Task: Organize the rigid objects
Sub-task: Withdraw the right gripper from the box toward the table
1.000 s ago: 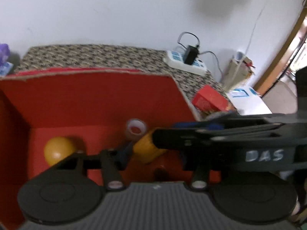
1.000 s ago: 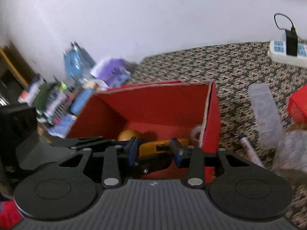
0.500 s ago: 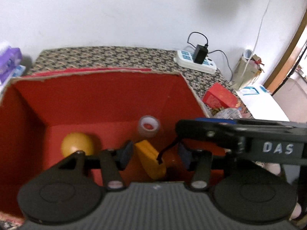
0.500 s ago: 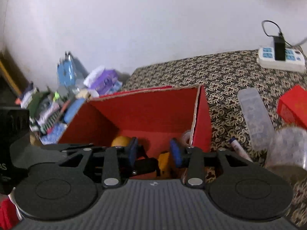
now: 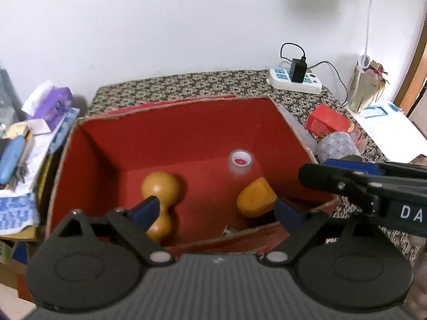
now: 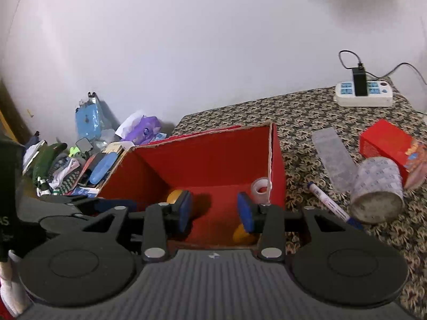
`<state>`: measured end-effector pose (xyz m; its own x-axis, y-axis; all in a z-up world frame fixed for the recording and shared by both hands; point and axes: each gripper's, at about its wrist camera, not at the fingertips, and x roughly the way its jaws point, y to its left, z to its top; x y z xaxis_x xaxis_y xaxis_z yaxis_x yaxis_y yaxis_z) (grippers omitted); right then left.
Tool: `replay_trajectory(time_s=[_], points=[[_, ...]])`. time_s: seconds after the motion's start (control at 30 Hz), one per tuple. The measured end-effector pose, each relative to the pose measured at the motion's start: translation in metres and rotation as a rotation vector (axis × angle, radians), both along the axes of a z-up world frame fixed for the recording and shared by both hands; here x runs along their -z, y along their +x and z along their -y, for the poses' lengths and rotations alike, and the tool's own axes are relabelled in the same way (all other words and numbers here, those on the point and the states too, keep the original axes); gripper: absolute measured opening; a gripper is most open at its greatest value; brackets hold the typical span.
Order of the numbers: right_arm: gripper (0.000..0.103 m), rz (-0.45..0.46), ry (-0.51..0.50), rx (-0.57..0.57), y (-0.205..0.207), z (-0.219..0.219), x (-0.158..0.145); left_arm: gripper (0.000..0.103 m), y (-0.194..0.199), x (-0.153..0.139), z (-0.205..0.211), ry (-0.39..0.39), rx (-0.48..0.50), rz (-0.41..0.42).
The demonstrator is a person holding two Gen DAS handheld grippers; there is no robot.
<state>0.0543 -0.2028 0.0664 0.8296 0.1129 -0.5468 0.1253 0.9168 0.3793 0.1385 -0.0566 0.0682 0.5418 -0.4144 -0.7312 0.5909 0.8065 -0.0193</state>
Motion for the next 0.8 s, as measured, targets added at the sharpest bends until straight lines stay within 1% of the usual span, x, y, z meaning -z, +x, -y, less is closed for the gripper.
replay_trajectory(time_s=[0.1, 0.2, 0.37, 0.43, 0.5, 0.67, 0.8], points=[[0.024, -0.015, -0.045, 0.044, -0.009, -0.010, -0.003, 0.097, -0.006, -0.003, -0.008, 0.011, -0.001, 0.007], [0.024, -0.014, -0.088, 0.060, -0.019, -0.019, -0.004, 0.098, -0.012, -0.002, -0.018, 0.027, -0.015, 0.002], [0.025, -0.027, -0.069, 0.051, -0.032, -0.034, 0.002, 0.098, -0.022, -0.002, -0.040, 0.027, -0.045, -0.010], [0.029, -0.037, -0.057, 0.056, -0.036, -0.041, 0.007, 0.099, -0.027, -0.001, -0.048, 0.038, -0.059, -0.004], [0.036, -0.056, -0.055, 0.057, -0.038, -0.048, 0.011, 0.099, -0.032, 0.001, -0.055, 0.057, -0.071, -0.001], [0.036, -0.087, -0.022, 0.037, -0.042, -0.064, 0.018, 0.099, -0.038, 0.009, -0.072, 0.075, -0.090, -0.031], [0.036, -0.098, -0.040, 0.023, -0.044, -0.080, 0.018, 0.099, -0.043, 0.014, -0.080, 0.105, -0.113, -0.027]])
